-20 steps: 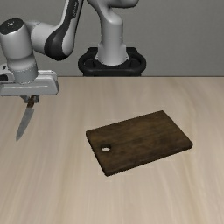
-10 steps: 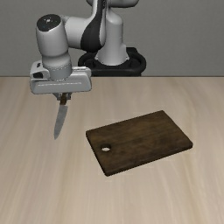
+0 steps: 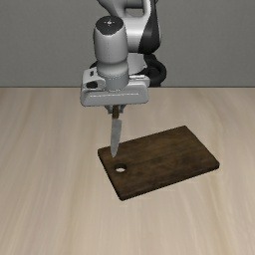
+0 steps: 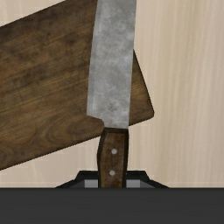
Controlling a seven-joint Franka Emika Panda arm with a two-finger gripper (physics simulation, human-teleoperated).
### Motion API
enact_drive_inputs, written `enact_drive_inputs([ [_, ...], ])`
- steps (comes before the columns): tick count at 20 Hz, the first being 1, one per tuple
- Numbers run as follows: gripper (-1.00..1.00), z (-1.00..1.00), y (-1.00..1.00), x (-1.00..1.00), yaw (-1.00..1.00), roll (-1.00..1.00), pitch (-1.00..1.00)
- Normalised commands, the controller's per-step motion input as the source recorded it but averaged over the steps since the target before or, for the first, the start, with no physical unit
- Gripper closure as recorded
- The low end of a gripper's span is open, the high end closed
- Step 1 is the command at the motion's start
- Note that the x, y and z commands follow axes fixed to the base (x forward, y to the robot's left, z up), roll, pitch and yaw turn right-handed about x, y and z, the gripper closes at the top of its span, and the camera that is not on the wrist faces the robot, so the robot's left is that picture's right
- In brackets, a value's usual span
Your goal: Pick up the knife and place it on the cutting board
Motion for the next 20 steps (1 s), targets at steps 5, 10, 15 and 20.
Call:
enact_drive_inputs([
  [5,1.0,0.0,1.0,0.0,0.0,0.0,0.0],
  [10,1.0,0.0,0.8,0.2,0.0,0.0,0.0],
  [15,-1.0,0.0,-0.2,0.2,0.0,0.0,0.0],
  [20,-1.0,0.0,0.0,0.0,0.0,0.0,0.0],
])
